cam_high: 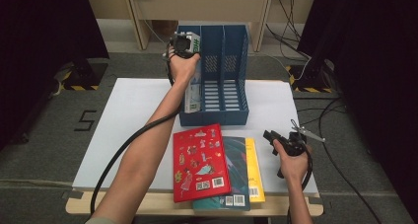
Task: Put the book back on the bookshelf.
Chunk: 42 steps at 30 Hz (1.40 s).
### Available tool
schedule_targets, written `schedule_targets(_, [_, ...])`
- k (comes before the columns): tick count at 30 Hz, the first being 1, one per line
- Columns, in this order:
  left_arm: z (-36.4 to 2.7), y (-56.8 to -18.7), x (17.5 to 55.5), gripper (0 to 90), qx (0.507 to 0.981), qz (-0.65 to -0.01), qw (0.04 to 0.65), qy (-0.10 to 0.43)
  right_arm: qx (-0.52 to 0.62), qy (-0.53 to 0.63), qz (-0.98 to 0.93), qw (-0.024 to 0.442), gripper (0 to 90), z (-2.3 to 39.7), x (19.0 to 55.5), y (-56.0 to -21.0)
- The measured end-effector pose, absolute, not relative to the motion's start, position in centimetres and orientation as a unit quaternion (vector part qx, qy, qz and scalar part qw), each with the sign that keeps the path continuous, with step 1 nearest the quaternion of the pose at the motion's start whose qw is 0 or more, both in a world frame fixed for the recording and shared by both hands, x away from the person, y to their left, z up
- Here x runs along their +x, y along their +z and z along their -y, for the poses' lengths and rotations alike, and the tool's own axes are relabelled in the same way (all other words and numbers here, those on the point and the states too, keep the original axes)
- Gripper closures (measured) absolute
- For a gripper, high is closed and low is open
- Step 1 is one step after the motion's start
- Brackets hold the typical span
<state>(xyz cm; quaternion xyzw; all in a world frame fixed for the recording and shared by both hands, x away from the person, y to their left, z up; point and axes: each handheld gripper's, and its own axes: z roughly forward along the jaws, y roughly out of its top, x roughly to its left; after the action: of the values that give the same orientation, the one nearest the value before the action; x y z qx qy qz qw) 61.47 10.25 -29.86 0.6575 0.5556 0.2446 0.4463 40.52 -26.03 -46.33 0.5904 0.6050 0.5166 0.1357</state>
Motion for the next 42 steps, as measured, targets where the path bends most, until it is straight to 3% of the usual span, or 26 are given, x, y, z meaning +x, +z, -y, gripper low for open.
schedule_targets(12, [-9.9,-29.4,62.2,67.1,0.662,-0.563,0.433,0.237,0.591,0.516,-0.605,0.135,62.0,26.1,40.6,-46.5])
schedule_targets(25, [-10.5,-29.7,61.8,73.3,0.651,-0.559,0.454,0.24,0.595,0.511,-0.606,0.127,62.1,26.2,40.6,-46.5])
schedule_targets(42, [-11.5,-30.9,58.3,73.6,0.581,-0.487,0.559,0.336,0.596,0.511,-0.607,0.122,62.1,26.0,40.7,-46.7])
